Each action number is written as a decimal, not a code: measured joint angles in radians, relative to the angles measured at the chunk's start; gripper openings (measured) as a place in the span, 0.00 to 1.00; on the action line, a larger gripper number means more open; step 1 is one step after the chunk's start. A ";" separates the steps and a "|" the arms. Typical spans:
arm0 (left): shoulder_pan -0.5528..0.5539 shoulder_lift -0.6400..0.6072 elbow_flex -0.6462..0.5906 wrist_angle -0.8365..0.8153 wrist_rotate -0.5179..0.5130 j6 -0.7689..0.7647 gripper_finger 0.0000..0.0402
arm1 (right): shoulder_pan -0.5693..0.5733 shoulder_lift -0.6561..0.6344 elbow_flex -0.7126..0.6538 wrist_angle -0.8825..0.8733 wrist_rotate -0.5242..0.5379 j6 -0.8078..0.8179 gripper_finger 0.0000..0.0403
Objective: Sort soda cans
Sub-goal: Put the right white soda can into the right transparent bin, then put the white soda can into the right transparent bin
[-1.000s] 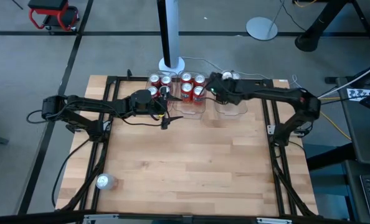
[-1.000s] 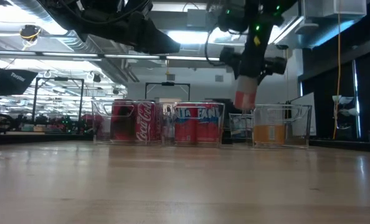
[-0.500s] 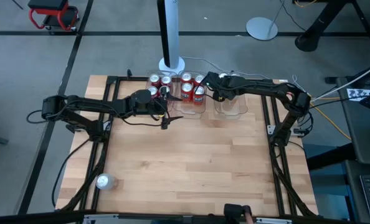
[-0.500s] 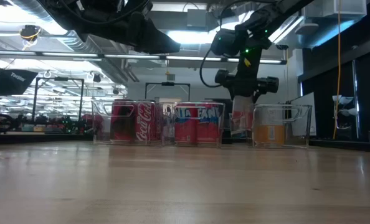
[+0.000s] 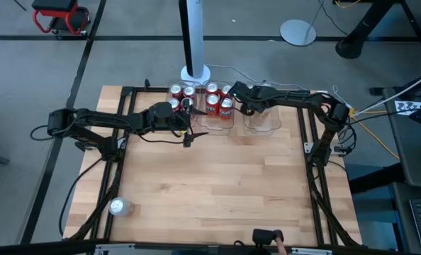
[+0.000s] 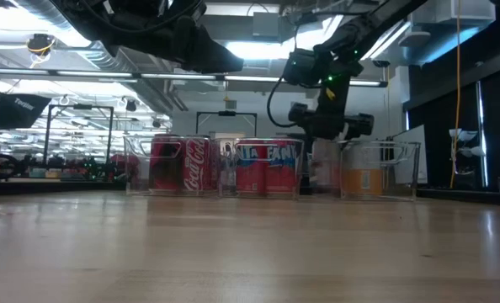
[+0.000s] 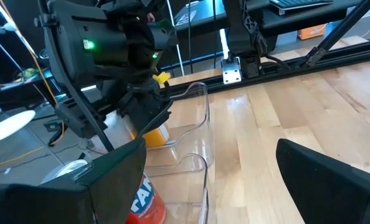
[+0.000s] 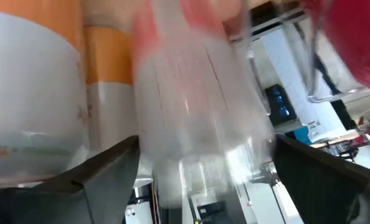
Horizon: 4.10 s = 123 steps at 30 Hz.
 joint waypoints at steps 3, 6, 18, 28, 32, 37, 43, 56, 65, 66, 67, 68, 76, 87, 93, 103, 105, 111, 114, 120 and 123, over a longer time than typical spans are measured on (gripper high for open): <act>0.000 0.000 0.000 -0.002 0.000 0.000 0.86 | 0.000 -0.001 0.000 0.012 -0.009 0.003 0.92; 0.000 0.000 0.000 -0.002 0.000 0.000 0.86 | 0.000 -0.001 0.000 0.018 -0.010 0.004 0.93; 0.000 0.000 0.000 -0.005 0.000 0.000 0.86 | 0.091 -0.046 0.000 -0.084 0.136 -0.018 0.89; 0.000 0.000 0.000 -0.017 0.000 -0.027 0.86 | 0.322 -0.271 0.000 -0.181 0.074 0.314 0.88; -0.003 0.000 0.000 -0.045 0.000 -0.027 0.86 | 0.444 -0.356 0.000 -0.254 -0.151 0.582 0.88; -0.025 0.000 0.000 -0.052 0.001 -0.027 0.86 | 0.624 -0.359 -0.003 -0.256 -0.324 0.805 0.88; -0.086 0.000 0.000 -0.049 0.000 -0.028 0.86 | 0.834 -0.332 -0.149 -0.061 -0.204 0.872 0.88; -0.300 0.000 0.161 -0.541 -0.282 -0.360 0.86 | 0.993 -0.332 -0.700 0.766 -0.068 0.896 0.88; -0.456 0.000 0.449 -1.238 -0.287 -0.789 0.86 | 0.990 -0.332 -0.880 1.048 0.016 0.842 0.88; -0.471 0.000 0.465 -1.299 -0.285 -0.860 0.86 | 0.990 -0.332 -0.891 1.058 0.035 0.842 0.88; -0.487 0.000 0.477 -1.361 -0.275 -0.931 0.86 | 0.990 -0.332 -0.900 1.062 0.049 0.842 0.88; -0.504 0.000 0.485 -1.416 -0.255 -0.998 0.86 | 0.990 -0.332 -0.905 1.070 0.057 0.842 0.88; -0.671 0.000 0.481 -1.646 -0.049 -1.528 0.86 | 0.990 -0.332 -0.905 1.083 0.062 0.790 0.88; -0.895 0.002 0.479 -1.791 0.061 -1.996 0.86 | 0.990 -0.332 -0.905 1.114 0.053 0.764 0.88; -1.033 0.003 0.479 -1.792 0.061 -2.186 0.86 | 0.990 -0.332 -0.905 1.113 -0.025 0.817 0.88; -1.212 0.004 0.478 -1.731 0.058 -2.395 0.86 | 0.990 -0.332 -0.905 1.115 -0.061 0.842 0.88; -1.229 0.012 0.478 -1.731 0.058 -2.411 0.86 | 0.990 -0.332 -0.905 1.117 -0.061 0.842 0.88; -1.257 0.061 0.478 -1.712 0.057 -2.391 0.86 | 0.990 -0.332 -0.905 1.131 -0.060 0.847 0.88; -1.258 0.088 0.478 -1.691 0.057 -2.387 0.86 | 0.990 -0.332 -0.905 1.131 -0.060 0.848 0.88; -1.257 0.135 0.478 -1.640 0.055 -2.349 0.86 | 0.990 -0.332 -0.905 1.131 -0.060 0.850 0.88; -1.258 0.151 0.478 -1.643 0.058 -2.326 0.86 | 0.990 -0.332 -0.905 1.131 -0.060 0.850 0.88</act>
